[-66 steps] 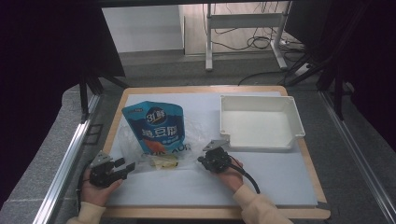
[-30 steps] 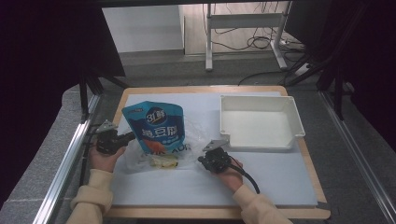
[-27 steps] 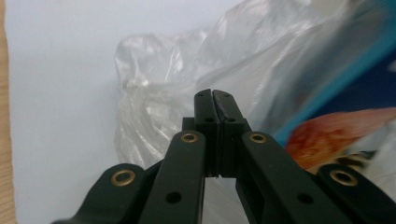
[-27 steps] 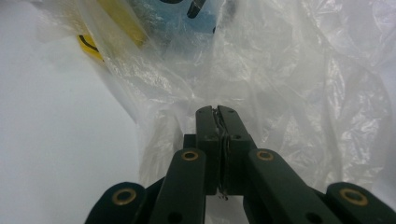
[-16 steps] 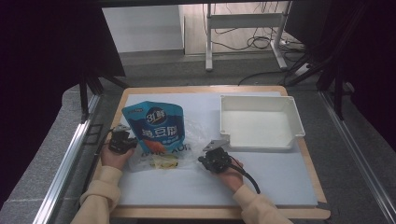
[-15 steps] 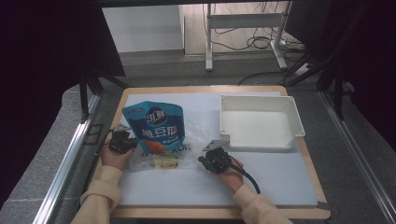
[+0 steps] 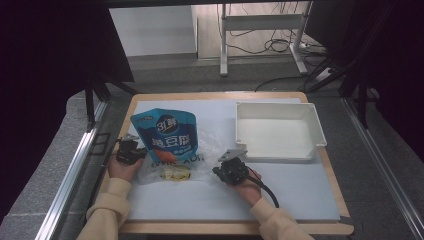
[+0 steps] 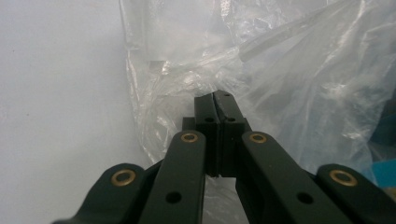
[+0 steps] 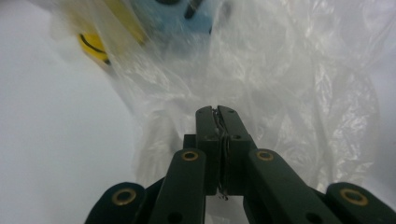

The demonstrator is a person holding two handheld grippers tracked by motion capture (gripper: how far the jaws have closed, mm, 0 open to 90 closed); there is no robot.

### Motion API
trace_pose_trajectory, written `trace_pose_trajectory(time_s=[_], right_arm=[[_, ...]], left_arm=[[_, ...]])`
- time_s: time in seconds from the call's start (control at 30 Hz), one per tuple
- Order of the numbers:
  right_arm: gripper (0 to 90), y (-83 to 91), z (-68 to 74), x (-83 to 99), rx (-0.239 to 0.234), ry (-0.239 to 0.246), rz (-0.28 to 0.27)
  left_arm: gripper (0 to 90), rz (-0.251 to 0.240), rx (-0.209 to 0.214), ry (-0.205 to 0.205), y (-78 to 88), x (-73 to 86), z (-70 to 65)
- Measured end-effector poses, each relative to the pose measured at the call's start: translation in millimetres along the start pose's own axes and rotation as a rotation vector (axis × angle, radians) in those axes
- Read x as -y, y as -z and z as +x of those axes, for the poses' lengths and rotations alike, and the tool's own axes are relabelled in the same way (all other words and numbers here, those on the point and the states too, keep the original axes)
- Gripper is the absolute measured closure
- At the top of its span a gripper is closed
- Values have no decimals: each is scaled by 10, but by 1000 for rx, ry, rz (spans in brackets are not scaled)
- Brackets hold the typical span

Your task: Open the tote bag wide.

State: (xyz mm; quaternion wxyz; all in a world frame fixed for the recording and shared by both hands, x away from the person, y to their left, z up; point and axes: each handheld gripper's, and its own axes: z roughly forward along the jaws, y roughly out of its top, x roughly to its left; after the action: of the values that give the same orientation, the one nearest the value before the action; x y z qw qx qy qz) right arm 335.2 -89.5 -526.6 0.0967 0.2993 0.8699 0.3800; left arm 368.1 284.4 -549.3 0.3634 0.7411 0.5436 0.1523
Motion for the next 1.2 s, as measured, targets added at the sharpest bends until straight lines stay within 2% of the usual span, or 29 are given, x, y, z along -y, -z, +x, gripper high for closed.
trace_pose_trajectory(time_s=[0.1,0.23,0.33,0.43,0.47,0.5,0.53,0.63,0.77,1.0,1.13,1.2], right_arm=[[873,154,25,-115,-11,5,-59],[873,422,1,-368,-4,-3,-176],[873,486,-37,-537,2,-11,-216],[873,392,-63,-680,2,-4,-188],[873,299,-85,-738,-1,-7,-166],[873,299,-85,-738,-1,-7,-166],[873,162,-113,-785,10,-9,-130],[873,-23,-154,-790,3,-34,-95],[873,-241,-227,-754,46,-74,-79],[873,-441,-321,-685,141,-142,-79],[873,-539,-325,-629,175,-166,-49],[872,-579,-318,-593,201,-164,-47]], left_arm=[[900,0,0,-2,1,0,-1],[900,-1,3,1,-2,0,-1],[900,0,4,0,-4,-2,-7],[900,1,4,-3,-3,-1,-11],[900,1,5,-3,-2,-1,-11],[900,1,5,-3,-2,-1,-11],[900,0,5,-4,-2,0,-9],[900,-2,8,-5,3,9,-4],[900,-2,10,-4,10,15,3],[900,-1,7,-1,10,14,3],[900,-1,6,0,16,18,11],[900,-2,7,0,20,21,18]])
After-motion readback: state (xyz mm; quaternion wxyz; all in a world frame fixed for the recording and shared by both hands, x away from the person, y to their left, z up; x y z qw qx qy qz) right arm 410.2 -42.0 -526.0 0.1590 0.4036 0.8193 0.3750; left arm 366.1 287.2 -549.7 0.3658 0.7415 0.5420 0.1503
